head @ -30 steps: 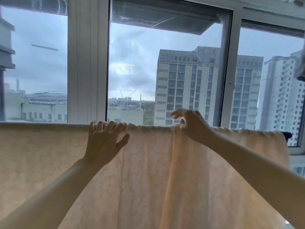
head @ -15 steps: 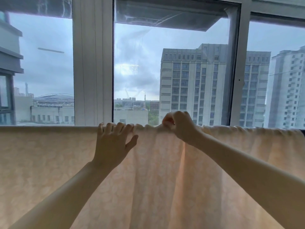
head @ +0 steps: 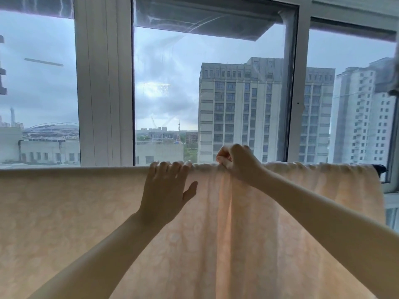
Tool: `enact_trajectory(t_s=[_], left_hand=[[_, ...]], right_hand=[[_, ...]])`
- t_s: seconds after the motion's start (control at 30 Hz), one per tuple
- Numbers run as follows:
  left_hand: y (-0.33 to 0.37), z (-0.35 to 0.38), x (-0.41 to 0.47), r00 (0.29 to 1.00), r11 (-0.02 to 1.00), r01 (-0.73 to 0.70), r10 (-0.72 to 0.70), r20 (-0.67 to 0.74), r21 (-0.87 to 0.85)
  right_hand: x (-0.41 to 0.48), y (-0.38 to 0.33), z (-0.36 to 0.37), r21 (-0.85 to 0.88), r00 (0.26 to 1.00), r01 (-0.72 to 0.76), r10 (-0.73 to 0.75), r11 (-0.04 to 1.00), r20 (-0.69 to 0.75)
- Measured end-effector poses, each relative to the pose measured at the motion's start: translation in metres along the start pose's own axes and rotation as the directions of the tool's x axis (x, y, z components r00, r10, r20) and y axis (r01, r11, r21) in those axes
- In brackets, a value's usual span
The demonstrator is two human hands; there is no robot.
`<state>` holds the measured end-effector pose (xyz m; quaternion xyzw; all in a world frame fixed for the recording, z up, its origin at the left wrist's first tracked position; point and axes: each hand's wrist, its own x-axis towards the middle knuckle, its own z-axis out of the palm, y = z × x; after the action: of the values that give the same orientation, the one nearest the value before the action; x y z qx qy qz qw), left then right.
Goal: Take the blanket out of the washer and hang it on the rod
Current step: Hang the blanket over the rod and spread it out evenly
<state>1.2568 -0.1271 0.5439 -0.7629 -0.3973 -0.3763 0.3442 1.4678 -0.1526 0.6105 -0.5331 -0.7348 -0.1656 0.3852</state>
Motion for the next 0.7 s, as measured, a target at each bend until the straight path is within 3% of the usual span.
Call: enact_trajectory(t_s=[0.17, 0.27, 0.47, 0.7], left_hand=[[0.014, 0.002, 0.009, 0.999, 1.0, 0.019, -0.019, 0.028, 0.013], [0.013, 0.006, 0.008, 0.999, 0.999, 0.024, -0.025, 0.023, 0.023], [0.016, 0.009, 0.01, 0.999, 1.0, 0.016, -0.016, -0.03, 0.015], [0.017, 0.013, 0.013, 1.0, 0.999, 0.018, -0.018, 0.02, 0.033]], right_hand=[[-0.01, 0.001, -0.015, 0.088, 1.0, -0.008, 0.009, 0.996, -0.016], [-0.024, 0.004, -0.019, 0.032, 0.996, 0.056, -0.058, 0.998, 0.064], [-0.016, 0.01, -0.017, -0.04, 0.996, 0.092, -0.092, 0.995, 0.006], [0.005, 0.028, -0.024, -0.075, 0.991, -0.121, 0.124, 0.99, 0.044]])
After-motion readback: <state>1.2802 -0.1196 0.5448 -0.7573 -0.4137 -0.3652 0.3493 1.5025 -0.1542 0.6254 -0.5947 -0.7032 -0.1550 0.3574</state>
